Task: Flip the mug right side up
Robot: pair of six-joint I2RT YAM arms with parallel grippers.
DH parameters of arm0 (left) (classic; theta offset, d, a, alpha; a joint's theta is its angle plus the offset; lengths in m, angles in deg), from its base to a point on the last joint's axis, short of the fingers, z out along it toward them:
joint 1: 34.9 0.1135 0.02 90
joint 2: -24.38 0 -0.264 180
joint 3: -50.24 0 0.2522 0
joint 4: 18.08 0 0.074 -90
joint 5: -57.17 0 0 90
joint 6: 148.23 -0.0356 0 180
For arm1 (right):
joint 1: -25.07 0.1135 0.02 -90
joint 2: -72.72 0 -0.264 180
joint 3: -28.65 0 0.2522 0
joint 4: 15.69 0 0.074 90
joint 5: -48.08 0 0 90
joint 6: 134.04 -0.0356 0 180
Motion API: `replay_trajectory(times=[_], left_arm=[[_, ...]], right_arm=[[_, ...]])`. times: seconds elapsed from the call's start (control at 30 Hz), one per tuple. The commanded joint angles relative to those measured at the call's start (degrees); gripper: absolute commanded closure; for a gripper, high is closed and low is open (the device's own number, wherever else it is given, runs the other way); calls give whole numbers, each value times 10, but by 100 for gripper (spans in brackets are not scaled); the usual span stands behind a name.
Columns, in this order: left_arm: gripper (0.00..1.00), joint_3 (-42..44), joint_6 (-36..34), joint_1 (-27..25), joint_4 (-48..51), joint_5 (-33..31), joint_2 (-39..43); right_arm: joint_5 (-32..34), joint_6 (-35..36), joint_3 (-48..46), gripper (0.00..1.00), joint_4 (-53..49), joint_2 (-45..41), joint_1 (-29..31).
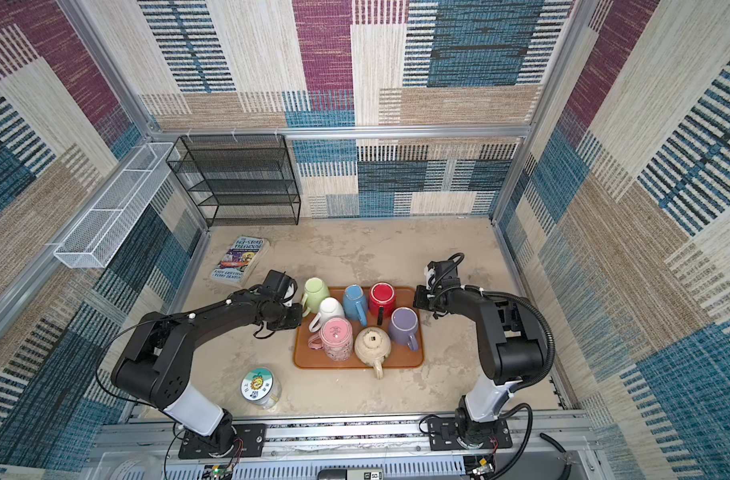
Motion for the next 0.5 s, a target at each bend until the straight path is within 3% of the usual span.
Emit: replay_trajectory(times=[0.0, 0.27, 0.47], left_arm=[[100, 14, 9, -1, -7, 8, 24], [100, 16, 0, 1, 7, 1, 30], [93, 5, 0, 2, 13, -1, 11]], right_arm=[[-7, -23, -7, 100, 10, -11, 11], [1, -36, -14, 100, 19, -9, 25], [30, -33, -2, 82, 10, -13, 24]])
